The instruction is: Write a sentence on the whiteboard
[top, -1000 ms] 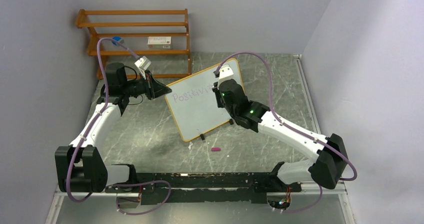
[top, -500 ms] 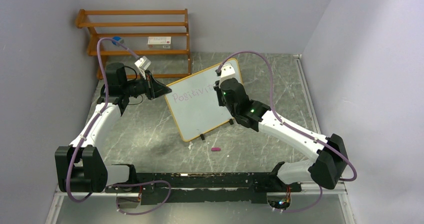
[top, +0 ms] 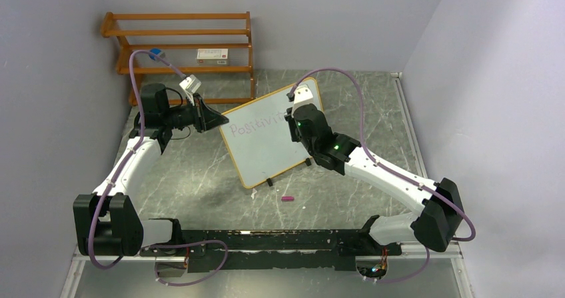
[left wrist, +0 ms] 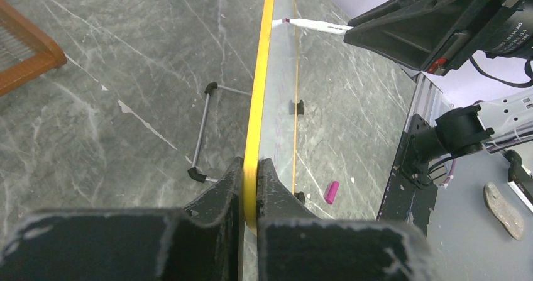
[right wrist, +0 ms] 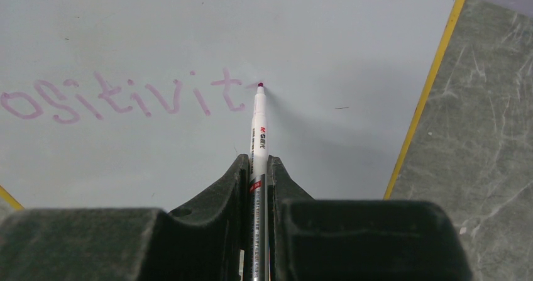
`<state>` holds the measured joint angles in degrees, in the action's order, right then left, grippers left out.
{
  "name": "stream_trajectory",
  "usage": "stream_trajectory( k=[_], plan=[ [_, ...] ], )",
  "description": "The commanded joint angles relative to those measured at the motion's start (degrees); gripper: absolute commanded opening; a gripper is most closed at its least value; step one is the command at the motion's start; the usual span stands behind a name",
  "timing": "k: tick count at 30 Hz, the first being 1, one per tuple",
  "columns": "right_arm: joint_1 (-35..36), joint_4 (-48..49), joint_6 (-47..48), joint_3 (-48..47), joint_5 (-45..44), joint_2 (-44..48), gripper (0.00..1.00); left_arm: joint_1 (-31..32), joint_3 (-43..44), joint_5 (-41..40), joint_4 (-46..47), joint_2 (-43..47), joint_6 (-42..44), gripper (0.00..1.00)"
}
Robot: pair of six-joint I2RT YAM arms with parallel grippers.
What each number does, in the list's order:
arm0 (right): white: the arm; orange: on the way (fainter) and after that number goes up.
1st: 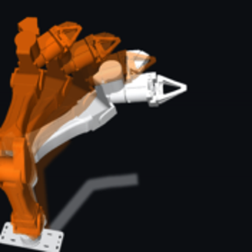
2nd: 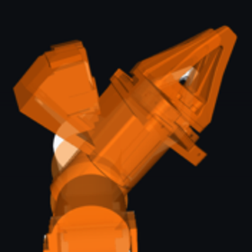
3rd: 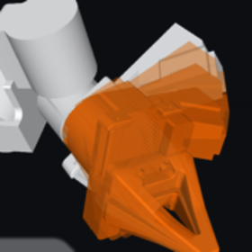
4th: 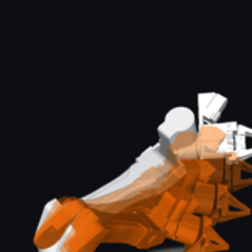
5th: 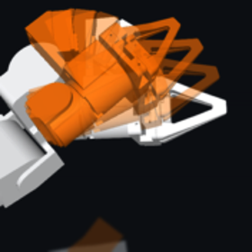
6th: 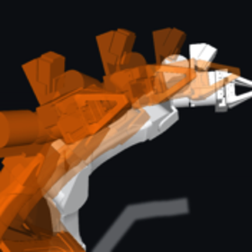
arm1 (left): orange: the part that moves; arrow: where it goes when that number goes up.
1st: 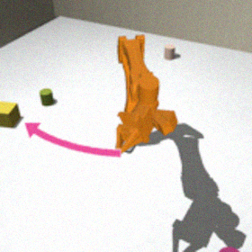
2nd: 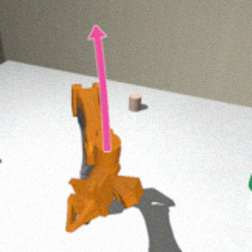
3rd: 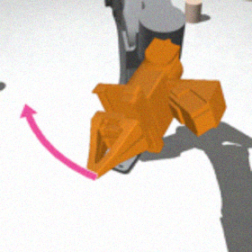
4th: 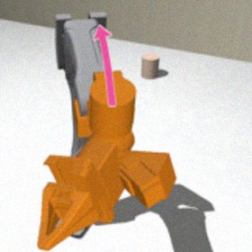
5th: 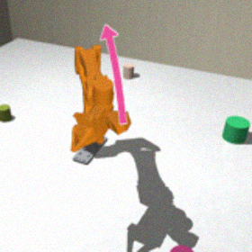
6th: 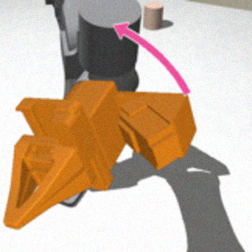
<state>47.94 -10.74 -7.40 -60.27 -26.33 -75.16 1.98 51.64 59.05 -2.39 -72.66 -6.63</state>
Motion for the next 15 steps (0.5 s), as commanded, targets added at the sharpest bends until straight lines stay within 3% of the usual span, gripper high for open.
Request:
stream_trajectory(
  k=[1,15],
  plan=[
    [-0.5,-0.2,0.0,0.6,0.0,0.2,0.00,0.6,0.3,-2.1,-1.5,-0.9,4.9,0.05],
    [-0.4,1.5,0.3,-0.7,1.3,-0.5,0.00,0.6,0.4,-2.1,-1.5,-0.9,4.9,0.05]
  ],
)
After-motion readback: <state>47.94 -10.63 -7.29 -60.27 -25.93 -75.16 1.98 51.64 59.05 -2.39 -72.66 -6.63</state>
